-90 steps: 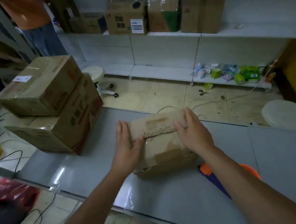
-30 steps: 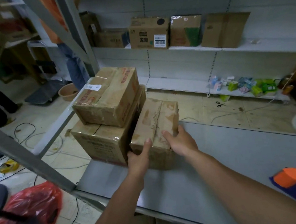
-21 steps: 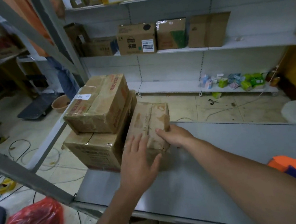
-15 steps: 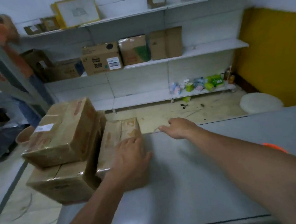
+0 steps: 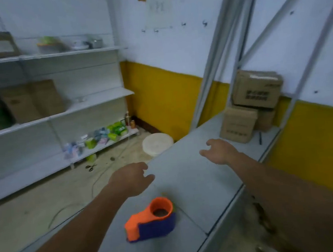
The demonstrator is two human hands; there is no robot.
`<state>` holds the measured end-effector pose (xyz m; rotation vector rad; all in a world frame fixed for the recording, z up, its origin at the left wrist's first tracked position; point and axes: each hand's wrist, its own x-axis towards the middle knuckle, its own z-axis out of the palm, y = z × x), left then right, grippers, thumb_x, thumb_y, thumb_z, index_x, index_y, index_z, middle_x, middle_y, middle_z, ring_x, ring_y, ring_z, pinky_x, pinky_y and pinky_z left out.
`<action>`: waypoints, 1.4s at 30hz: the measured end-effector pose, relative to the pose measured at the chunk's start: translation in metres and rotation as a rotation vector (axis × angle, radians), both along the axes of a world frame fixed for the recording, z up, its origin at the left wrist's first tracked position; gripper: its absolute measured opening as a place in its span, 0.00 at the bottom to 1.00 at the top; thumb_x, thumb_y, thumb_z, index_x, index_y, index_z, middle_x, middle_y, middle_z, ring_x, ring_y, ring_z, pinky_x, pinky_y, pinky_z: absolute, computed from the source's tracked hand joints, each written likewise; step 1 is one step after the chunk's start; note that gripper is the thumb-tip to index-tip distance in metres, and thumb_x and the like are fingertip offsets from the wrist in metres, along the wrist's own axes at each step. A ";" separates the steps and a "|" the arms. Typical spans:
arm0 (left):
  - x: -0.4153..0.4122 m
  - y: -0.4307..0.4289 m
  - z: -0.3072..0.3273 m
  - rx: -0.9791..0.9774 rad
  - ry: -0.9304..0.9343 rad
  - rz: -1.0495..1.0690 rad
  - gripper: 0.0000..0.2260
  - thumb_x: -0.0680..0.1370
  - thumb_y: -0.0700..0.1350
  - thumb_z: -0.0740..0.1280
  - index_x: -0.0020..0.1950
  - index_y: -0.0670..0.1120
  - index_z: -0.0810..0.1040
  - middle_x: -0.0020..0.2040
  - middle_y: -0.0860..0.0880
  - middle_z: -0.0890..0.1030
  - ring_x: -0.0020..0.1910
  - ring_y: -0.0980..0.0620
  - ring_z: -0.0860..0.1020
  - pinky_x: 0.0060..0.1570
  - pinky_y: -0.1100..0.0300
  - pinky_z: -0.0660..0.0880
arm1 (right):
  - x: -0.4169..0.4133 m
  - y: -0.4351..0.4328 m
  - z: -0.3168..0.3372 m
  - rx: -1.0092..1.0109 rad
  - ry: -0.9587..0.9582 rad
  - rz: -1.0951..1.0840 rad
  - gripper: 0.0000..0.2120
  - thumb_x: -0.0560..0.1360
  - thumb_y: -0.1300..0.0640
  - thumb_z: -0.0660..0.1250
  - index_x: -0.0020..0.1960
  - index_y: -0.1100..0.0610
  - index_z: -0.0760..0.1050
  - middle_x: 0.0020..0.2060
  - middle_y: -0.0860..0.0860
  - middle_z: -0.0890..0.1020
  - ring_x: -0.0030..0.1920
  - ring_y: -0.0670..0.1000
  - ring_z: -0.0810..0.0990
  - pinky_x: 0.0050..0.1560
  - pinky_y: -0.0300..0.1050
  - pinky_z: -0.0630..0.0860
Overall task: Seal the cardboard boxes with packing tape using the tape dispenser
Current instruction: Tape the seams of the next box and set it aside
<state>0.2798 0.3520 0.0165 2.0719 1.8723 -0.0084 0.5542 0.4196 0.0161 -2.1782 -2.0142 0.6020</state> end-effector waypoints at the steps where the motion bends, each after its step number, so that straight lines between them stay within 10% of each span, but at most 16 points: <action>1: 0.018 0.016 0.002 -0.007 -0.017 -0.021 0.23 0.81 0.60 0.58 0.73 0.50 0.68 0.69 0.51 0.73 0.66 0.50 0.72 0.64 0.56 0.70 | 0.025 0.008 -0.002 -0.003 0.036 -0.028 0.31 0.80 0.42 0.59 0.77 0.57 0.58 0.76 0.55 0.61 0.73 0.58 0.64 0.71 0.52 0.63; 7: 0.129 0.121 0.000 -0.020 -0.071 -0.055 0.21 0.81 0.59 0.60 0.71 0.51 0.70 0.69 0.52 0.74 0.66 0.52 0.73 0.63 0.59 0.68 | 0.168 0.090 -0.015 0.105 0.263 -0.151 0.21 0.80 0.51 0.63 0.70 0.57 0.68 0.67 0.57 0.73 0.62 0.58 0.73 0.61 0.50 0.71; 11: 0.217 0.194 -0.005 -0.079 -0.231 0.001 0.23 0.80 0.58 0.63 0.71 0.49 0.70 0.68 0.49 0.74 0.65 0.50 0.74 0.63 0.59 0.68 | 0.245 0.153 -0.024 0.117 0.421 -0.322 0.24 0.76 0.39 0.61 0.65 0.54 0.73 0.59 0.54 0.78 0.52 0.55 0.77 0.46 0.47 0.73; 15: 0.298 0.260 -0.007 -0.150 -0.420 0.088 0.27 0.80 0.56 0.65 0.75 0.47 0.65 0.73 0.47 0.70 0.68 0.48 0.71 0.64 0.58 0.68 | 0.292 0.208 -0.049 0.090 0.611 -0.406 0.37 0.68 0.29 0.60 0.71 0.47 0.67 0.67 0.48 0.73 0.63 0.55 0.74 0.60 0.55 0.75; 22: 0.376 0.335 -0.027 -0.197 -0.742 0.279 0.35 0.79 0.50 0.68 0.80 0.48 0.52 0.79 0.48 0.59 0.75 0.47 0.62 0.65 0.57 0.65 | 0.312 0.257 -0.070 -0.013 0.870 -0.486 0.33 0.76 0.40 0.63 0.77 0.47 0.58 0.73 0.48 0.67 0.70 0.55 0.67 0.69 0.55 0.66; 33: 0.394 0.370 -0.056 -0.130 -0.986 0.450 0.32 0.75 0.48 0.73 0.76 0.46 0.64 0.69 0.50 0.73 0.64 0.49 0.71 0.57 0.59 0.66 | 0.288 0.260 -0.075 0.027 1.008 -0.309 0.25 0.78 0.45 0.62 0.73 0.38 0.60 0.63 0.45 0.73 0.62 0.51 0.72 0.59 0.50 0.72; 42: 0.260 0.296 -0.030 0.236 -1.147 0.730 0.10 0.79 0.43 0.68 0.60 0.50 0.77 0.56 0.51 0.80 0.58 0.51 0.77 0.57 0.54 0.72 | 0.178 0.246 -0.034 0.062 1.090 0.019 0.22 0.77 0.46 0.63 0.69 0.35 0.66 0.61 0.39 0.77 0.60 0.44 0.75 0.59 0.50 0.76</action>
